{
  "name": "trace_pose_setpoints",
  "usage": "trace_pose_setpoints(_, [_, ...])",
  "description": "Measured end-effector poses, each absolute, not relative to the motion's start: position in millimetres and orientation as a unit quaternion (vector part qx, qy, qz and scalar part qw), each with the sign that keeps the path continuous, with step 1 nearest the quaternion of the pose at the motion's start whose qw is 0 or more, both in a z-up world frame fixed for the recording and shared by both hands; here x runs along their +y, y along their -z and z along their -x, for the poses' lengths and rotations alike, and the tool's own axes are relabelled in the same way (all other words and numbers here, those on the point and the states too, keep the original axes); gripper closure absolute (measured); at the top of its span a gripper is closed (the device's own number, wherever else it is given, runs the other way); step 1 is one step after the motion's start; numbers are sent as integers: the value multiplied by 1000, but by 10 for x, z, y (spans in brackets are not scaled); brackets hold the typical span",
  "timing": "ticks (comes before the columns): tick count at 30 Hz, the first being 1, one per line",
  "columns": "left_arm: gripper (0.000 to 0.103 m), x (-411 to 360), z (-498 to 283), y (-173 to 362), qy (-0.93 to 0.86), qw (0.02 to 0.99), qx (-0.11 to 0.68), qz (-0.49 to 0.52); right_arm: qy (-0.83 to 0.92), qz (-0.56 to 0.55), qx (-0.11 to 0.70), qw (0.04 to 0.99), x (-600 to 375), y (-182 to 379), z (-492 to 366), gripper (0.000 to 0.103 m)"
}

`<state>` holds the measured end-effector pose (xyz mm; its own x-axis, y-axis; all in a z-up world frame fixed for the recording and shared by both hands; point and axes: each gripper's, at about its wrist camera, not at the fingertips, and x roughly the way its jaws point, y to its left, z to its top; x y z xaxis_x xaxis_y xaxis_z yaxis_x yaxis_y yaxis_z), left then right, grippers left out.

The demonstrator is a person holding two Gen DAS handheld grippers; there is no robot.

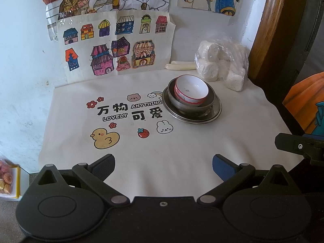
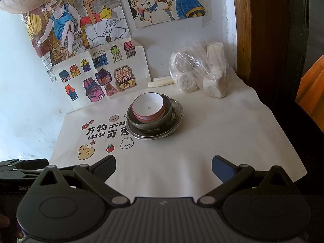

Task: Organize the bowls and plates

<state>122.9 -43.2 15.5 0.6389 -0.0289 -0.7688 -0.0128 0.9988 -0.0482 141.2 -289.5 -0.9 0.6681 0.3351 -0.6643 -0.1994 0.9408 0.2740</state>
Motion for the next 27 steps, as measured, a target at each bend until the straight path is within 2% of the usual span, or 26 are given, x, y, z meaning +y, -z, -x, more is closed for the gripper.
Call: trace_pose_setpoints(27, [1, -392, -1259, -139, 4, 905, 426, 28, -147, -87, 381, 909, -2884, 10, -1443, 0])
